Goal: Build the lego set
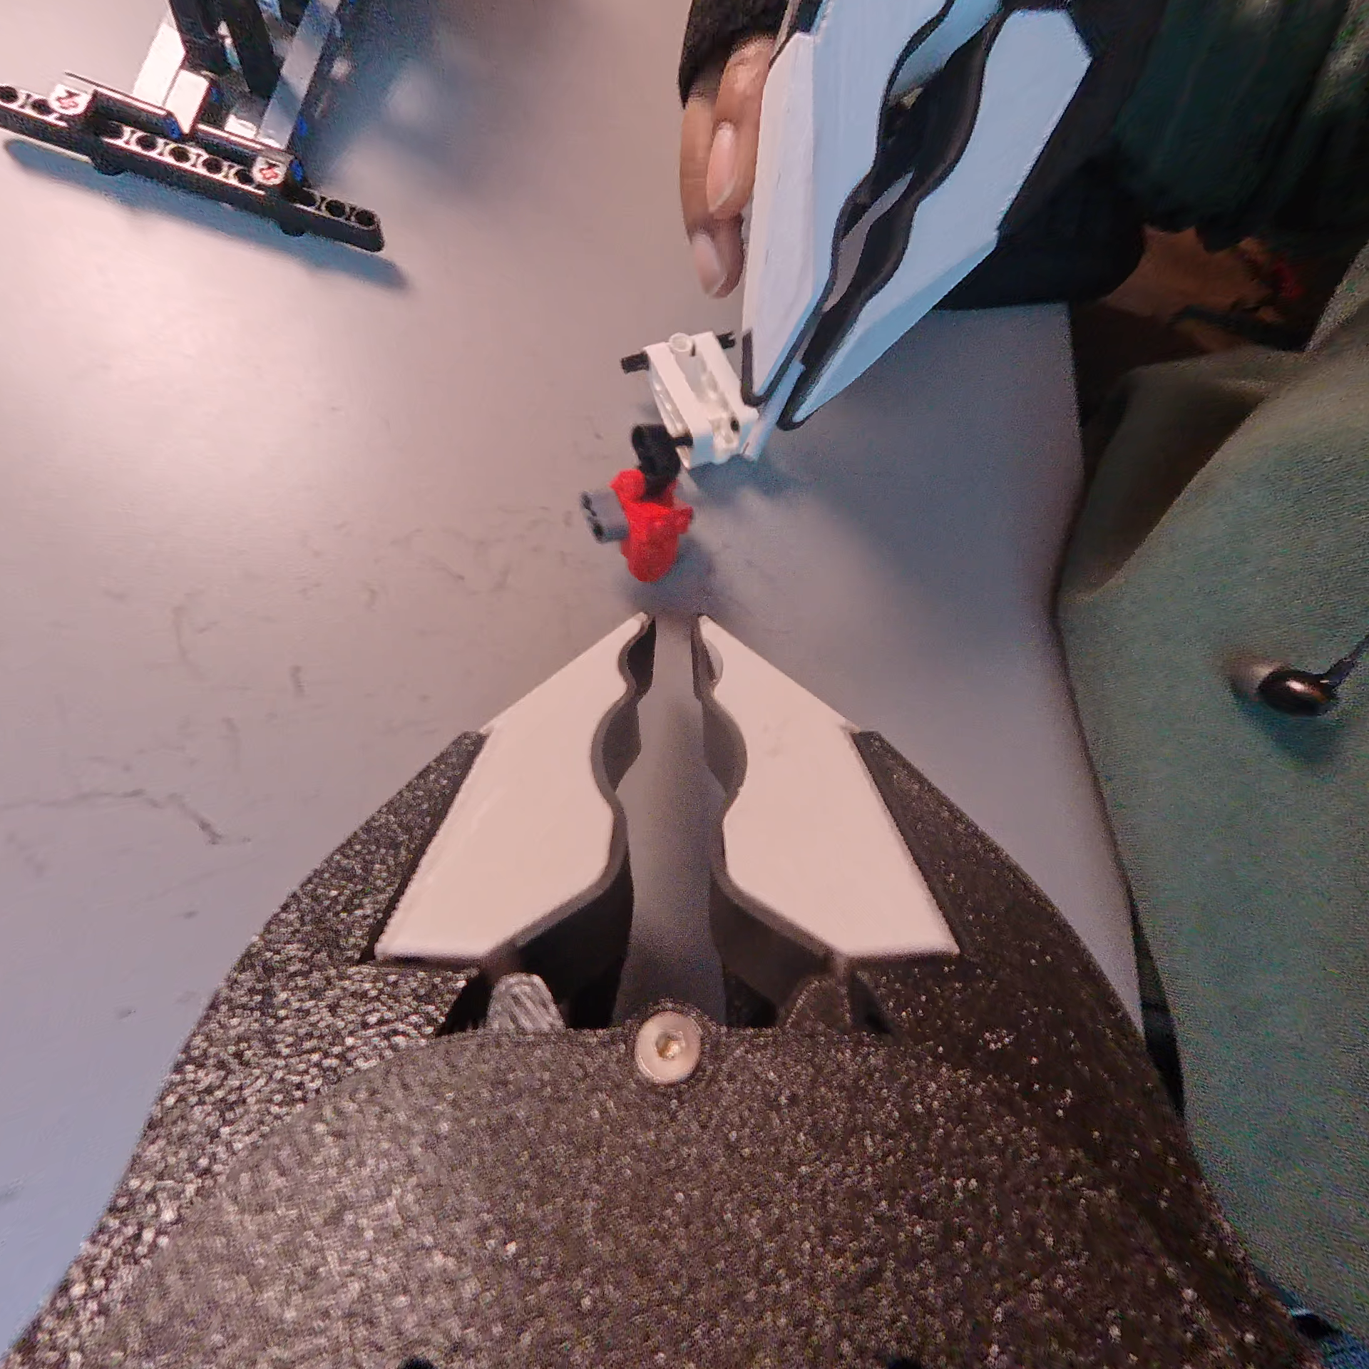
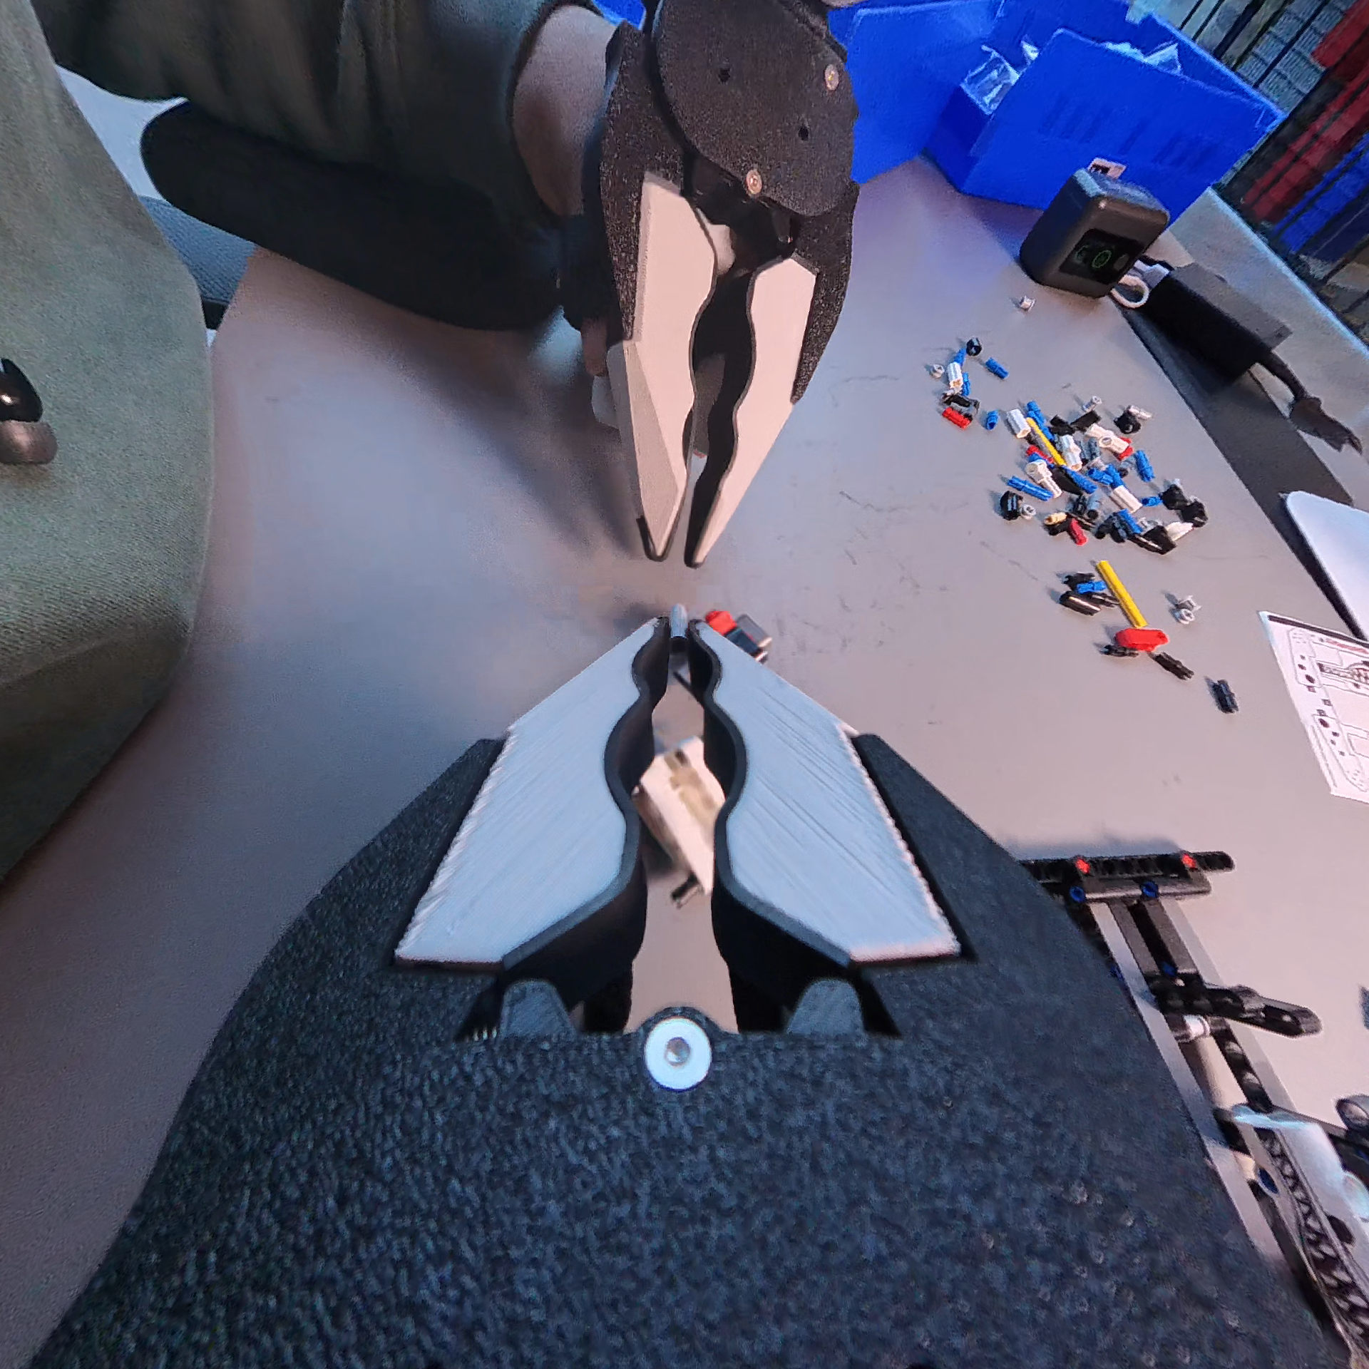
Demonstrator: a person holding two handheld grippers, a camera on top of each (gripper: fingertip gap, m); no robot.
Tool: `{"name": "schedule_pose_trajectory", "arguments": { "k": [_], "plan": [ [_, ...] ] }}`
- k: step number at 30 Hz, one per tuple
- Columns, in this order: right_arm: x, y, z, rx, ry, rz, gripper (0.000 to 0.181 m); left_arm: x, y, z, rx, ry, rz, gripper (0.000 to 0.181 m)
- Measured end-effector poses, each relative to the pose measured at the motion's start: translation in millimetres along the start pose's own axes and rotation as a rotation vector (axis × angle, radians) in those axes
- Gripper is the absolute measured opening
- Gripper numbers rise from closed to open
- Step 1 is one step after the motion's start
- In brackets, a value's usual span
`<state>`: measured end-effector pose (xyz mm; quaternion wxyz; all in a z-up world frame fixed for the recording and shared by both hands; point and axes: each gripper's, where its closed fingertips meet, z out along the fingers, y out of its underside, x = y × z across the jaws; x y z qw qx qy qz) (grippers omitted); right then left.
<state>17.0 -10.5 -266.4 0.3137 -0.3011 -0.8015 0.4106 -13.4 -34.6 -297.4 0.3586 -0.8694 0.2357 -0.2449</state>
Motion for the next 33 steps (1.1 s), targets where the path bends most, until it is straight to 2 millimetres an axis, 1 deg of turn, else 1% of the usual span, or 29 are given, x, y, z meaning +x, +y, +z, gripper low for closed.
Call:
{"name": "schedule_pose_trajectory", "arguments": {
  "k": [2,6,9,12,15,17,19,22,24,26,28,30,31,33],
  "plan": [
    [0,3,-2,-0.009,-0.004,0.003,0.005,3,-2,0,0.019,0.035,-0.028,0.011],
    [8,6,-9,-0.002,0.016,0.024,0.005,-7,-2,0,0.014,0.002,-0.035,0.020],
    [24,4,-23,0.016,0.074,0.037,0.005,-7,-8,3,0.023,0.000,-0.026,0.024],
    [46,11,-47,0.009,0.164,0.066,0.005,6,-22,16,0.045,0.015,0.025,0.028],
    [56,25,-70,-0.009,0.219,0.117,0.005,18,-38,32,0.041,0.007,0.163,0.033],
    [55,33,-81,-0.022,0.224,0.141,0.005,18,-46,42,0.000,-0.011,0.290,0.037],
    [48,35,-87,-0.006,0.203,0.151,0.005,14,-58,50,-0.050,0.007,0.401,0.045],
    [44,31,-93,0.035,0.189,0.158,0.005,14,-72,64,-0.157,0.136,0.559,0.065],
    [47,29,-99,0.057,0.205,0.164,0.005,13,-70,75,-0.254,0.242,0.646,0.074],
    [50,27,-105,0.077,0.230,0.168,0.005,12,-60,84,-0.358,0.333,0.702,0.078],
    [51,26,-111,0.101,0.246,0.176,0.005,7,-48,90,-0.446,0.362,0.748,0.077],
    [51,25,-114,0.127,0.247,0.185,0.005,6,-50,95,-0.423,0.346,0.769,0.054],
    [49,24,-113,0.141,0.240,0.189,0.005,6,-51,97,-0.405,0.335,0.746,0.047],
    [46,21,-112,0.162,0.221,0.182,0.005,7,-51,97,-0.360,0.313,0.693,0.044]
  ]
}}
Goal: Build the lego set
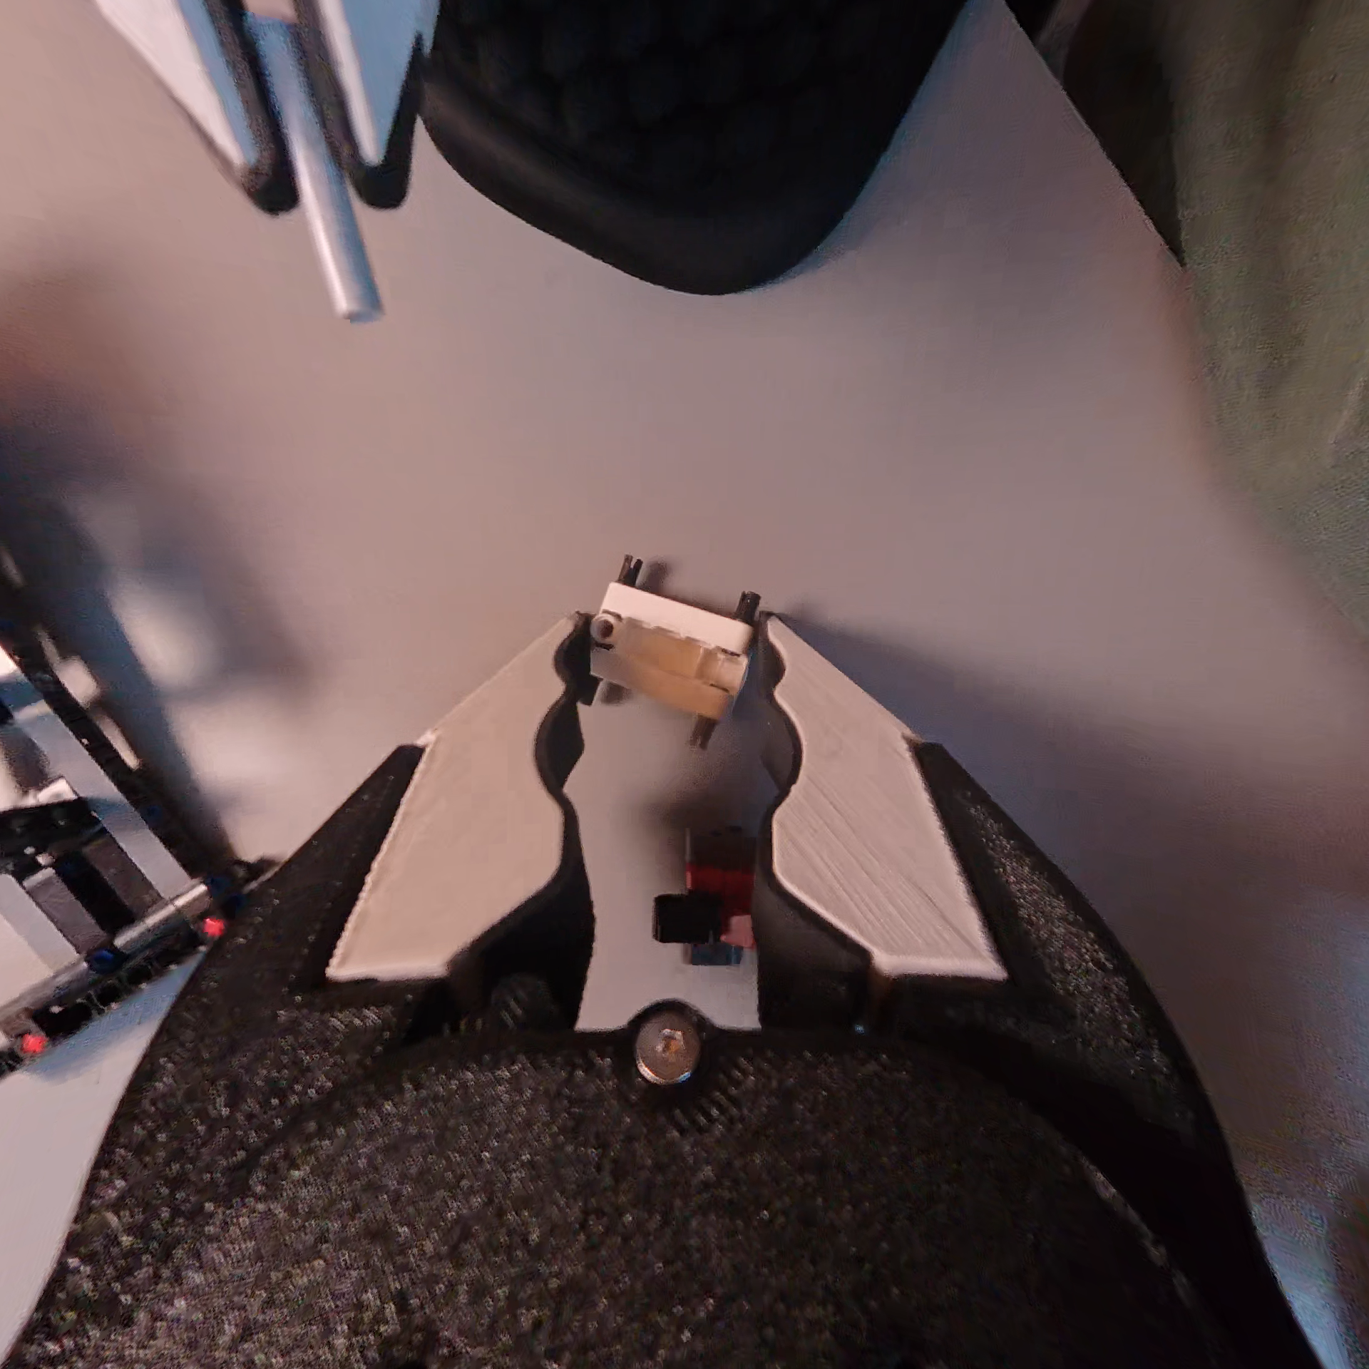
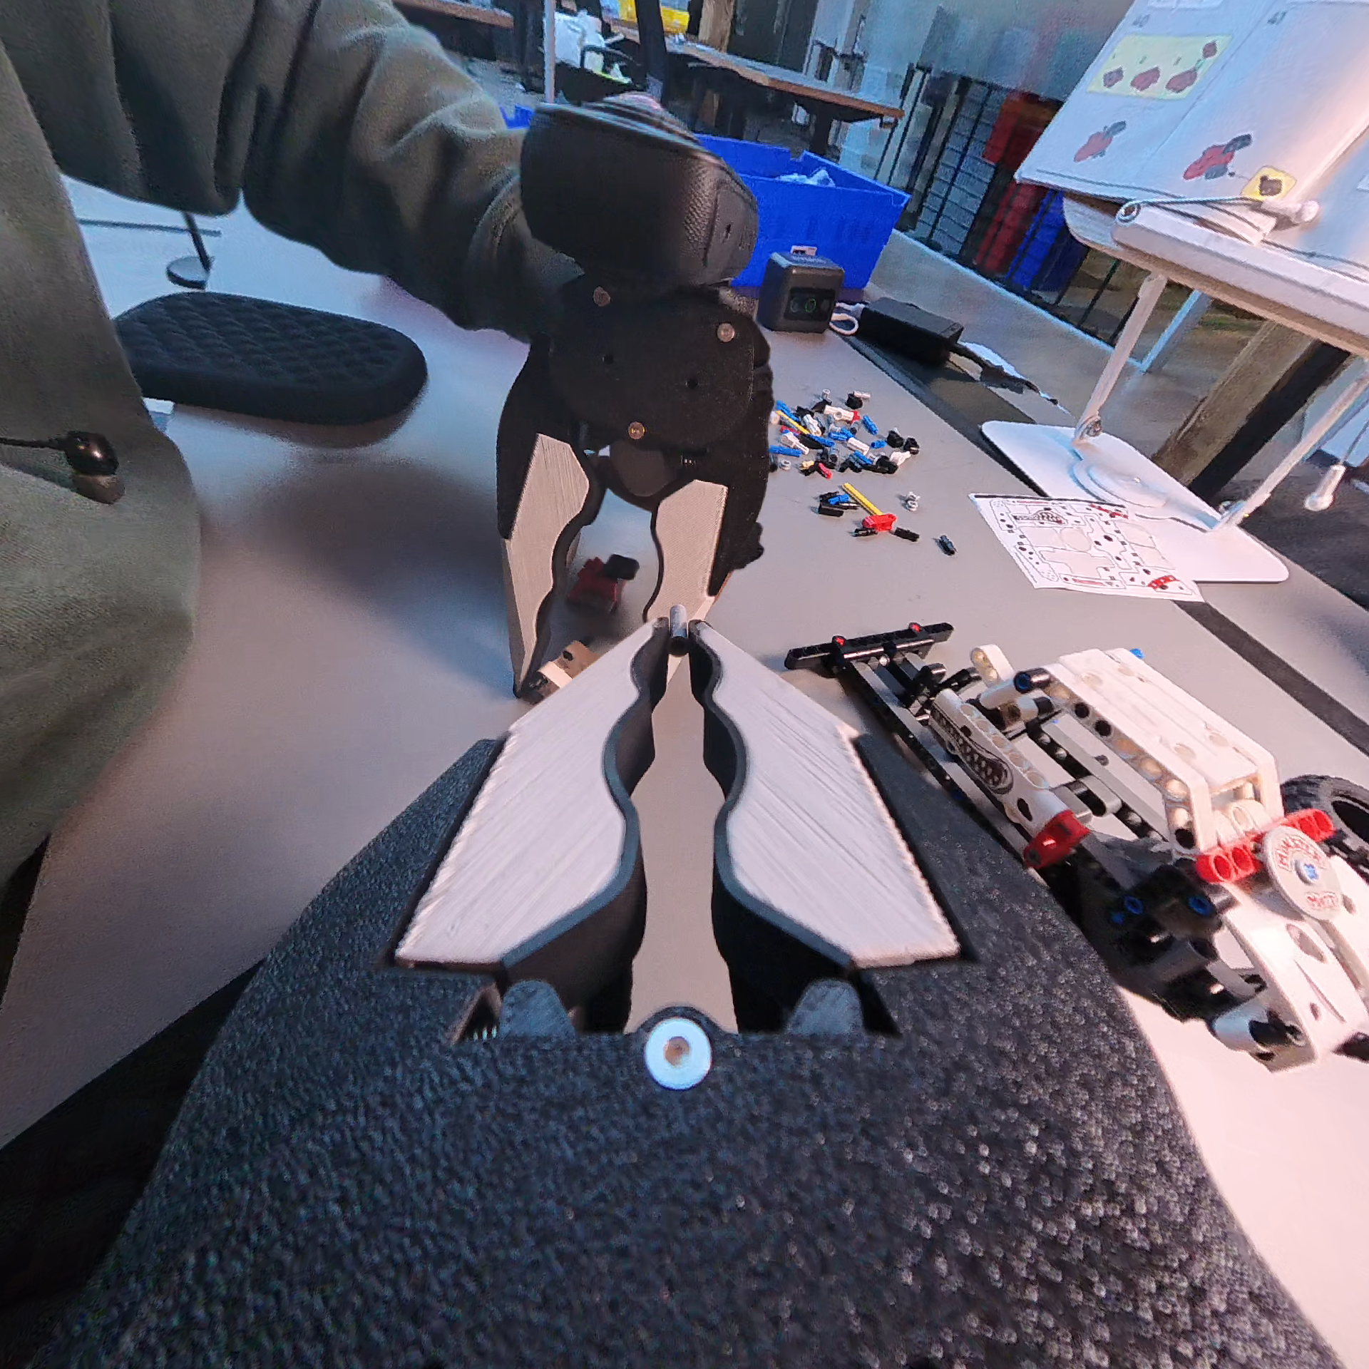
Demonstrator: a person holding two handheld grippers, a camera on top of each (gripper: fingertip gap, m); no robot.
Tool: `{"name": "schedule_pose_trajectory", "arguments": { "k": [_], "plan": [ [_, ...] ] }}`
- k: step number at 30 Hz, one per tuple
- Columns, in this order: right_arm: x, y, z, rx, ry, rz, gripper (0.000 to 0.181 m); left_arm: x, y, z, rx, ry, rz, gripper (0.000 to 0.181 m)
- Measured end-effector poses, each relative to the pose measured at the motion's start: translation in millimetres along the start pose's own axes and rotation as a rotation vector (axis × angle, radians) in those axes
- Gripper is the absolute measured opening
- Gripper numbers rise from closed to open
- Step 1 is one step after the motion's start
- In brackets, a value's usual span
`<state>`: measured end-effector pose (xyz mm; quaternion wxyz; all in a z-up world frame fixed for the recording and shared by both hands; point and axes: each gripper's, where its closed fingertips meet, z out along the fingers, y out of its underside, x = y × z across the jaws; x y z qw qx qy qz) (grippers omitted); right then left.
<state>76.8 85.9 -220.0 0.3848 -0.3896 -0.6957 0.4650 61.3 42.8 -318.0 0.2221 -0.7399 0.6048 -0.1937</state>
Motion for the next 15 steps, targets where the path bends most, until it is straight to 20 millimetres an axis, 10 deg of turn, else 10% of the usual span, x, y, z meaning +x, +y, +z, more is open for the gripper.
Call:
{"name": "schedule_pose_trajectory", "arguments": {
  "k": [9,15],
  "plan": [
    [-27,-47,26,0.149,-0.083,-0.028,0.005,30,-48,-95,0.726,-0.151,-0.333,0.044],
    [-64,-53,71,0.004,-0.209,-0.131,0.004,50,-30,-103,0.795,-0.240,-0.431,0.044]
  ]
}}
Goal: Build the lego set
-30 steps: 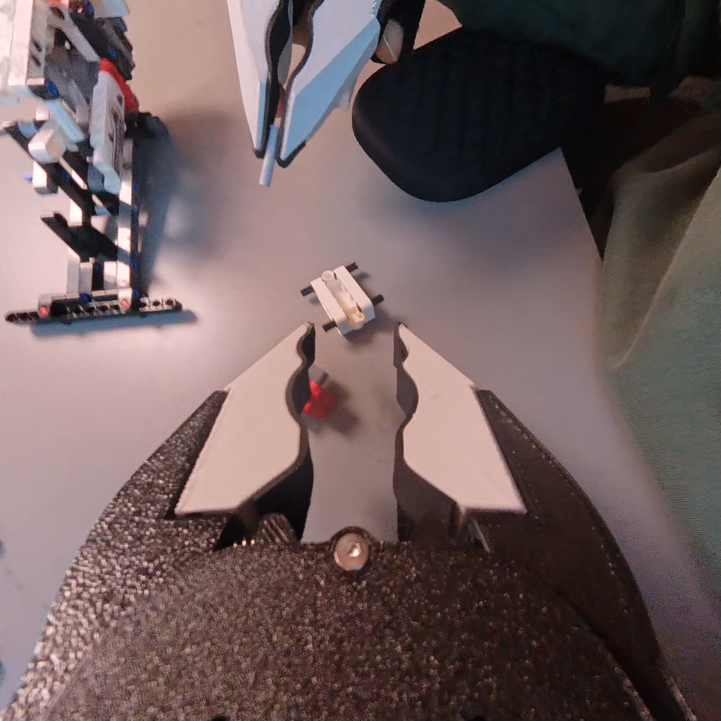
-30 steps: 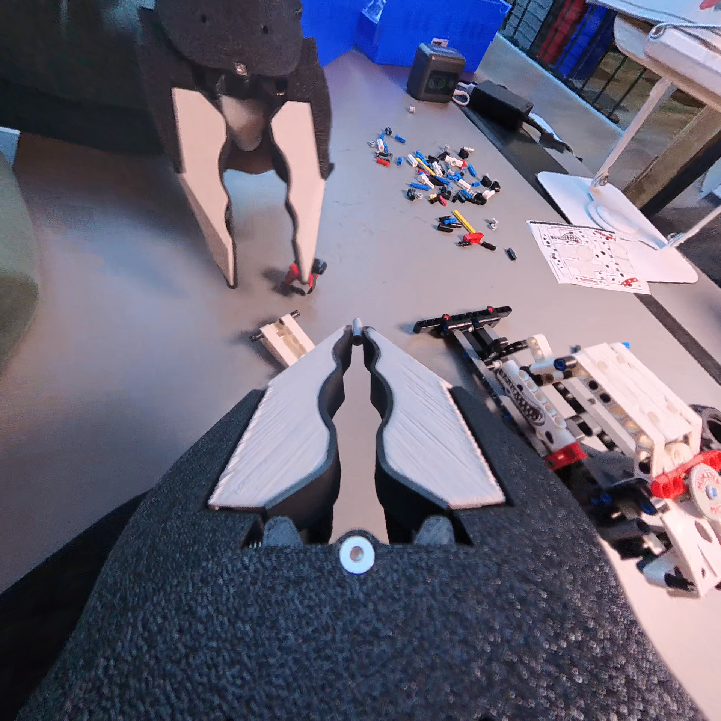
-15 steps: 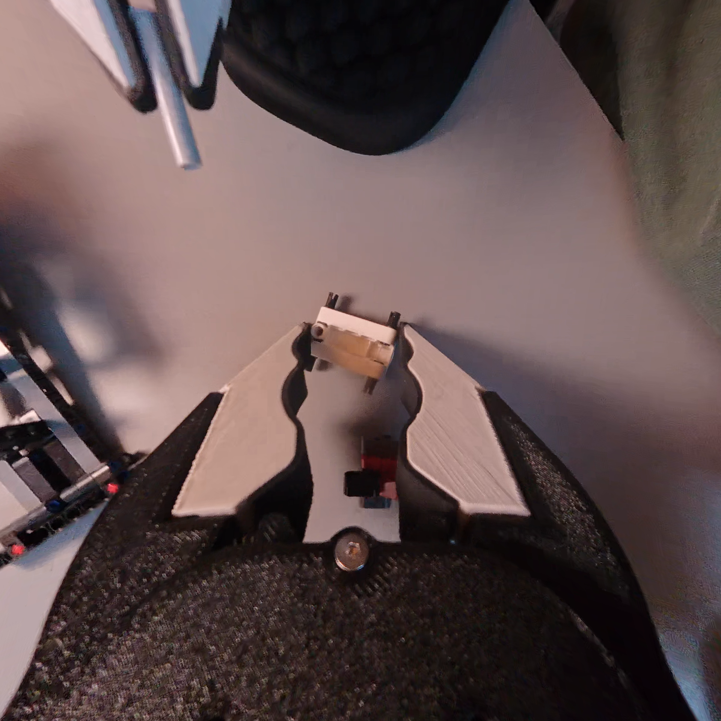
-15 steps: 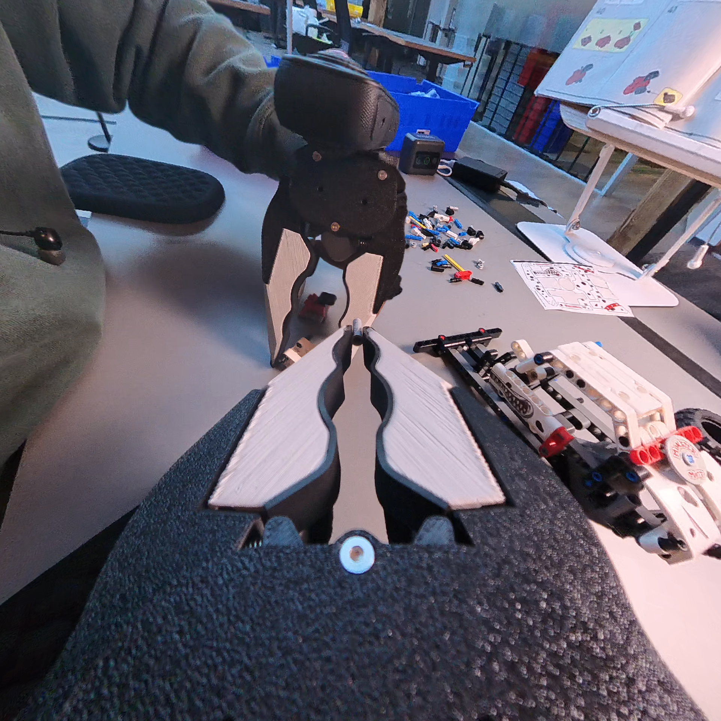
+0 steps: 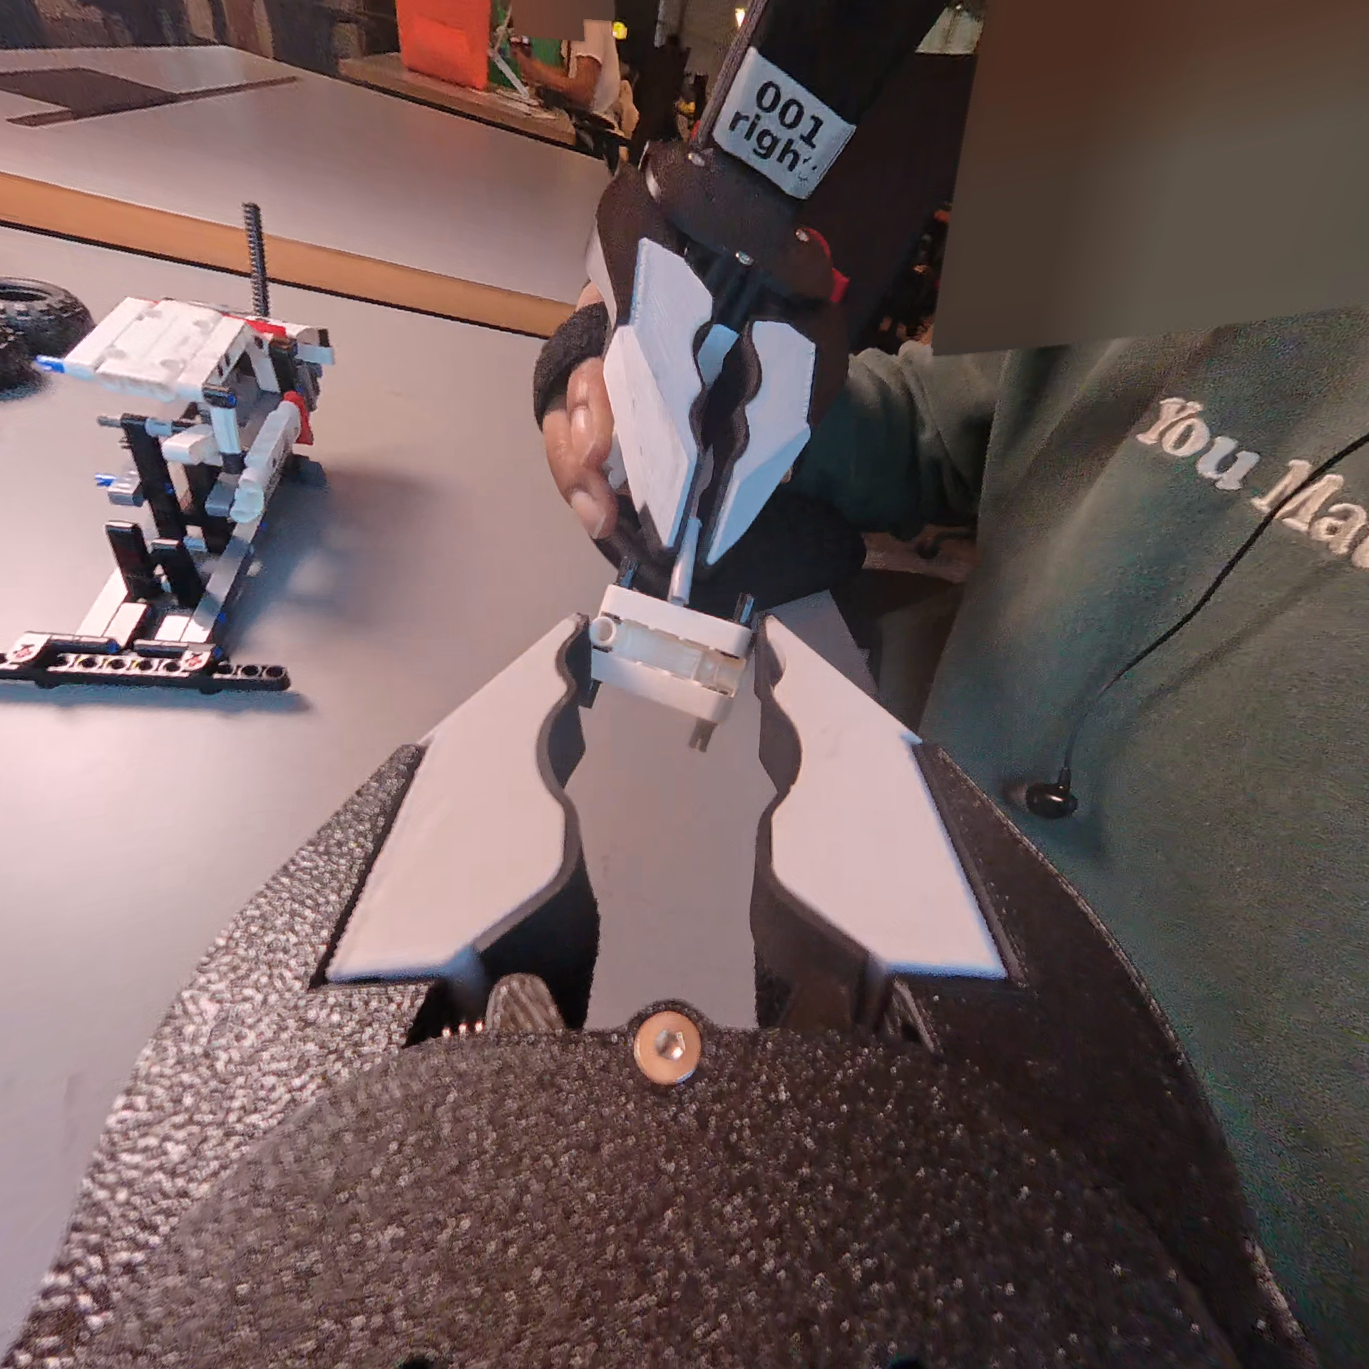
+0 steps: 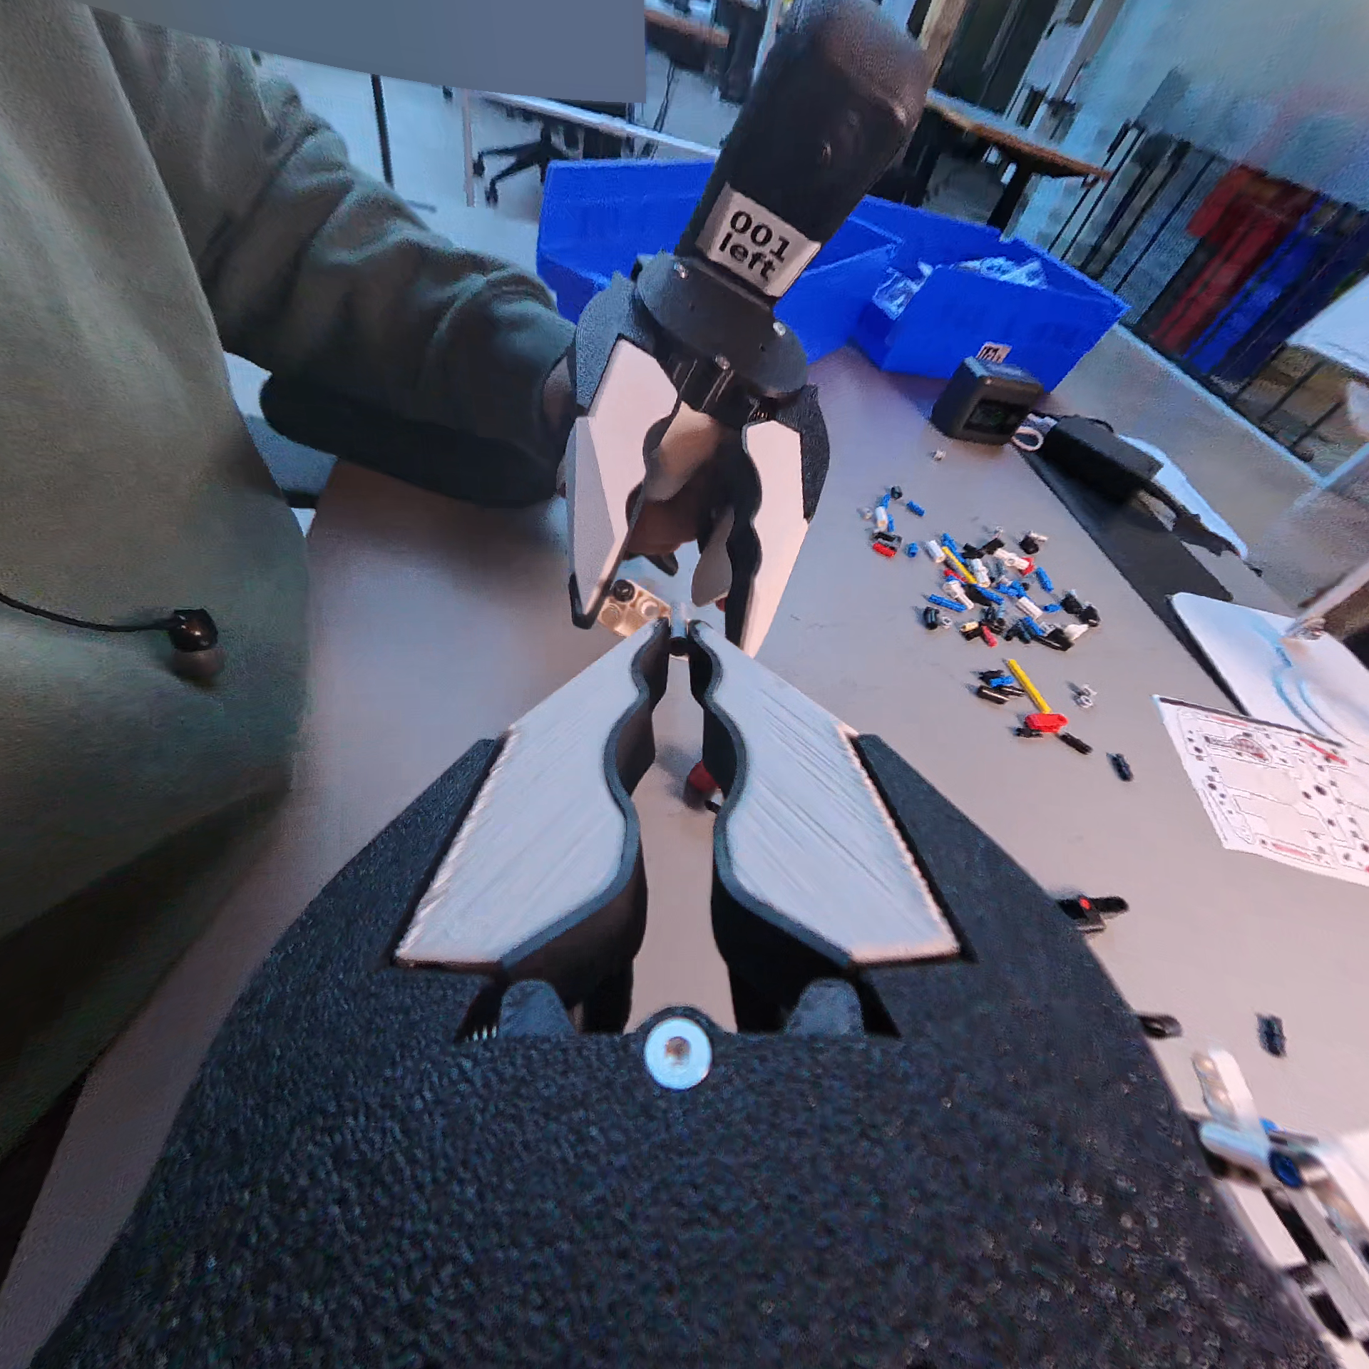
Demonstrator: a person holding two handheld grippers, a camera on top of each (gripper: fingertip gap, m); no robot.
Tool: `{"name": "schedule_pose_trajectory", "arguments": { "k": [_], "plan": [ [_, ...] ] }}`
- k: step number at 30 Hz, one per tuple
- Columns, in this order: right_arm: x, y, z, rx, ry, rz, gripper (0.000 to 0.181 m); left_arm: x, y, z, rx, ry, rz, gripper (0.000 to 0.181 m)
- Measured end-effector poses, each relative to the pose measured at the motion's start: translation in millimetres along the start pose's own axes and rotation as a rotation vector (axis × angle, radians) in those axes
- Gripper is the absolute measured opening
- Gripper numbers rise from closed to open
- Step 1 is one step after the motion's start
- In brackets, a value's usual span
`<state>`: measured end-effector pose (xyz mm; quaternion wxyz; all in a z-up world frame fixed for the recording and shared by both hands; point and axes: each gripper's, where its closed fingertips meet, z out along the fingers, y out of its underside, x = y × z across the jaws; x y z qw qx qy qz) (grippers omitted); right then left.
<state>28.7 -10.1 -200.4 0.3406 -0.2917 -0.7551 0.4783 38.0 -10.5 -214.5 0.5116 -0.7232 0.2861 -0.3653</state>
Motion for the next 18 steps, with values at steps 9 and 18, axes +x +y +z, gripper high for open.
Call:
{"name": "schedule_pose_trajectory", "arguments": {
  "k": [9,18],
  "plan": [
    [10,21,24,-0.141,0.002,0.004,0.004,-25,24,-21,-0.130,-0.171,0.051,0.044],
    [11,42,36,-0.205,-0.016,0.028,0.004,-36,43,-19,-0.236,-0.239,0.058,0.043]
  ]
}}
